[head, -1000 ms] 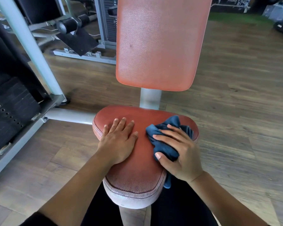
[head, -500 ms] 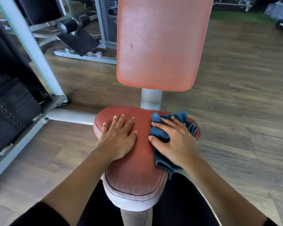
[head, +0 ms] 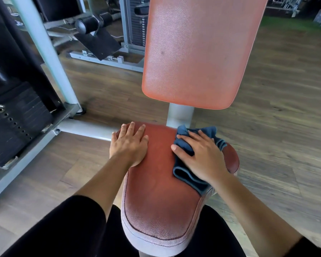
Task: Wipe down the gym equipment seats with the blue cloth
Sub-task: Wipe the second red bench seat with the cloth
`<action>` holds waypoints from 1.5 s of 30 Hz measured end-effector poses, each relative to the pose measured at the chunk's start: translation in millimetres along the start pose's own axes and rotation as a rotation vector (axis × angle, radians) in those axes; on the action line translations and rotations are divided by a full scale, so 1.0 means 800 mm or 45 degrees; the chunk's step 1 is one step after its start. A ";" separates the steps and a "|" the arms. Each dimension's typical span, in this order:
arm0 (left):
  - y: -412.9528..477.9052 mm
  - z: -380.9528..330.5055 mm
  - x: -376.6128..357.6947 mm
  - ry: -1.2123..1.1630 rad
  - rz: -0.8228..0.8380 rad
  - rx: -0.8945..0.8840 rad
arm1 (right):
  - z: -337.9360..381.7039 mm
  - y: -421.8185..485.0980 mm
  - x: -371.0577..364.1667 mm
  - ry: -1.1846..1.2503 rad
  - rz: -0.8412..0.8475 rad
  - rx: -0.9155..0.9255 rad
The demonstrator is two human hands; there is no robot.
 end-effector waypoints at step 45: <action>0.004 0.004 -0.001 -0.052 -0.084 0.024 | 0.054 0.031 -0.032 -0.019 0.104 0.123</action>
Point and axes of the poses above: each hand's wrist, its own y-axis towards the middle knuckle, its own x-axis out of the back of the hand, z = x × y, the point moved 2 cm from there along y, towards the middle knuckle, and after that the axes turned 4 degrees about -z, right-handed, at the moved point
